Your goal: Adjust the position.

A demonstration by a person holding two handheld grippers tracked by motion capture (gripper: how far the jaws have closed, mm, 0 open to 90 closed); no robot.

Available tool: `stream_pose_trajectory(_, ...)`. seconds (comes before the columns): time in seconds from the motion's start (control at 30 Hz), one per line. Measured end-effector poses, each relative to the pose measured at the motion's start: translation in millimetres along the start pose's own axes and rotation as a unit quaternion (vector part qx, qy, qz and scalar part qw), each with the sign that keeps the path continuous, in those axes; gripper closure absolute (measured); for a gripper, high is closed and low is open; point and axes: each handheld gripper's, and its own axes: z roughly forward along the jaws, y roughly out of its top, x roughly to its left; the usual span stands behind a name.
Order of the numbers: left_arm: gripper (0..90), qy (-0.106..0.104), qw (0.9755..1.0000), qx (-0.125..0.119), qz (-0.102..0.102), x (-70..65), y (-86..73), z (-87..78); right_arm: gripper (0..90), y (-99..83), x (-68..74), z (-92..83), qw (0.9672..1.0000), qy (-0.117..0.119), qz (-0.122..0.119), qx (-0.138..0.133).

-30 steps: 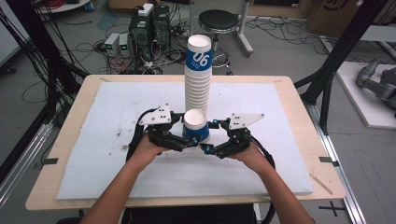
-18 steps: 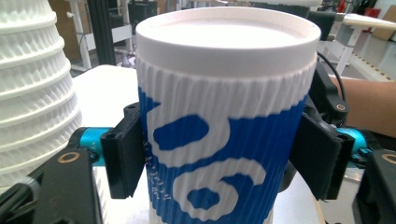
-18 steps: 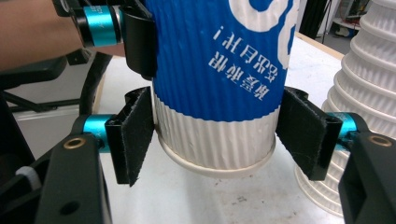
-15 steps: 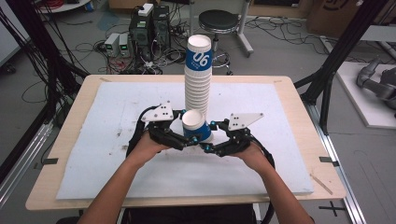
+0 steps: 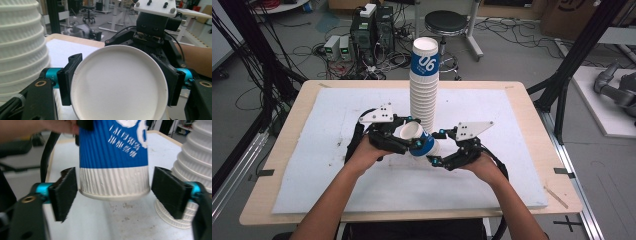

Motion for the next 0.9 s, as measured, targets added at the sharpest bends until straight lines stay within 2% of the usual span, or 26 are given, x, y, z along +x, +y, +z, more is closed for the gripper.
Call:
stream_pose_trajectory(0.03, 29.9, -0.002, 0.9999, -0.010, -0.004, 0.4, 1.1, -1.5, 16.3, -2.1, -1.7, -1.2, 0.9996, 0.005, 0.025, -0.008)
stream_pose_trajectory(0.07, 30.0, -0.002, 0.9999, -0.010, -0.004, 0.4, 1.1, -1.5, 16.3, -2.1, -1.7, -1.2, 0.9996, 0.005, 0.025, -0.008)
stream_pose_trajectory(0.1, 30.0, -0.014, 0.9997, -0.019, -0.004, -0.6, 1.9, -0.5, 16.3, -2.3, -0.5, -0.5, 0.9996, -0.001, 0.023, -0.015)
stream_pose_trajectory(0.27, 30.1, -0.033, 0.9993, -0.014, 0.002, -5.7, 2.2, 6.4, 15.4, -0.5, 2.9, 8.3, 0.9998, 0.008, 0.006, -0.018)
stream_pose_trajectory(0.3, 30.1, -0.034, 0.9994, -0.009, 0.005, -6.6, 2.2, 8.1, 22.1, -0.4, 3.4, 11.3, 0.9997, 0.021, 0.000, -0.010)
stream_pose_trajectory(0.33, 30.1, -0.036, 0.9993, -0.004, 0.006, -7.1, 1.6, 9.4, 22.1, -0.4, 3.4, 11.3, 0.9997, 0.021, 0.000, -0.010)
stream_pose_trajectory(0.37, 29.7, -0.035, 0.9994, 0.006, 0.004, -7.9, 0.8, 10.4, 25.5, -0.5, 3.3, 9.8, 0.9997, 0.022, -0.011, 0.003)
stream_pose_trajectory(0.43, 28.5, -0.035, 0.9993, 0.010, 0.005, -8.7, 0.8, 10.9, 27.2, -0.4, 2.5, 5.0, 0.9996, 0.024, -0.016, 0.007)
stream_pose_trajectory(0.47, 25.7, -0.035, 0.9993, 0.010, 0.005, -8.7, 0.8, 10.9, 27.2, -0.4, 2.5, 5.0, 0.9996, 0.024, -0.016, 0.007)
stream_pose_trajectory(0.5, 19.3, -0.026, 0.9994, 0.024, 0.001, -8.4, 1.5, 10.8, 27.5, 2.2, 2.5, 1.0, 0.9992, 0.021, -0.028, 0.021)
stream_pose_trajectory(0.53, 16.9, -0.026, 0.9994, 0.024, 0.001, -8.4, 1.5, 10.8, 27.5, 2.2, 2.5, 1.0, 0.9992, 0.021, -0.028, 0.021)
stream_pose_trajectory(0.63, 16.7, -0.029, 0.9988, 0.039, 0.000, -6.5, 0.2, 10.1, 27.4, 4.1, 3.0, -3.0, 0.9977, 0.016, -0.042, 0.052)
stream_pose_trajectory(0.77, 18.4, -0.044, 0.9979, 0.046, -0.009, -4.1, -1.5, 10.4, 27.4, 3.4, 3.2, -1.9, 0.9970, 0.021, -0.046, 0.058)
stream_pose_trajectory(0.9, 17.6, -0.036, 0.9984, 0.043, -0.005, -3.4, -0.9, 8.4, 27.5, 2.9, 1.9, -2.1, 0.9972, 0.023, -0.041, 0.058)
